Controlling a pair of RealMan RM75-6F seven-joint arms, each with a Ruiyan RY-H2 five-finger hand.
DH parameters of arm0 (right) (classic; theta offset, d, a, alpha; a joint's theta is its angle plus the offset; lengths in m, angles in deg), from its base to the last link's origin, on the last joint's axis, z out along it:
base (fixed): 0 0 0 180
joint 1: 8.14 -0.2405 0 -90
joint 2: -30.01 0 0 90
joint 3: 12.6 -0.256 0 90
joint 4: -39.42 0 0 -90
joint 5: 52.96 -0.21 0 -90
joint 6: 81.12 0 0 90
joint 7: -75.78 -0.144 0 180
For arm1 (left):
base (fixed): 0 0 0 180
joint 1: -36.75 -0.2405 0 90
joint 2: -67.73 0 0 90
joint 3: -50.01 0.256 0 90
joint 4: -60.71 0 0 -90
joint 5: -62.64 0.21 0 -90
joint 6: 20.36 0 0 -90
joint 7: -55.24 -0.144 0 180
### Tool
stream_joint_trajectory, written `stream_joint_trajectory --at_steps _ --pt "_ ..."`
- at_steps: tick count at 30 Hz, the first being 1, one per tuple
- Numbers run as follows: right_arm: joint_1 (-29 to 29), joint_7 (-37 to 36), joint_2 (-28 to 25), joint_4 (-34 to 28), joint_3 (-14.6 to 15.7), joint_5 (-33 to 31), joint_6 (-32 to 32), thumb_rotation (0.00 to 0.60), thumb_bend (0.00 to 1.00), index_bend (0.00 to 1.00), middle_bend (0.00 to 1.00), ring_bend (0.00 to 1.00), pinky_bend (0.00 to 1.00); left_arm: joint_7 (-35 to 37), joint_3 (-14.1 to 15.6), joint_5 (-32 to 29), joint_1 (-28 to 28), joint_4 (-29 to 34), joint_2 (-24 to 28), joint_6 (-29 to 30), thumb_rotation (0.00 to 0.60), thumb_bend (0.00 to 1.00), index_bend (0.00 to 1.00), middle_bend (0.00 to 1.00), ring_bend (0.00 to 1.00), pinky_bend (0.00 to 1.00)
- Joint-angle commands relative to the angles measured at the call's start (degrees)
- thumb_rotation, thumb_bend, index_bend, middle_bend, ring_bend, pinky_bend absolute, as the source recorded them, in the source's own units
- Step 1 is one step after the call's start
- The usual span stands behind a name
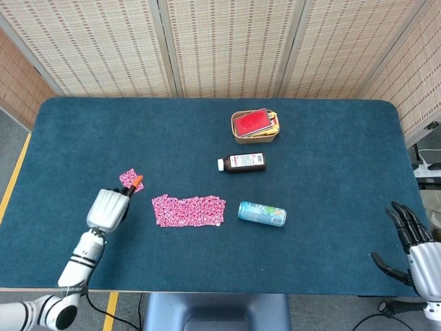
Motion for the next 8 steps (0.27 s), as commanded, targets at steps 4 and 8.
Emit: stream_joint_trajectory --at_steps 4,8 --pt "-0.41 2.04 0.83 -0.17 -0.3 -1.08 1.44 0.6 0.19 0.0 0.0 0.0 0.21 18.42 6.16 11.04 -16.3 -0.9 7.81 15.4 0.6 0.54 0.0 0.13 0.21 0.42" --pt "-1.11 3.91 1.07 -0.63 -0.34 -2.17 3.68 0.6 0.19 0.0 0.0 0.0 0.21 20.91 4.7 11.78 -18.93 -1.58 8.99 17.19 0.6 0.52 0.03 0.12 0.18 0.36"
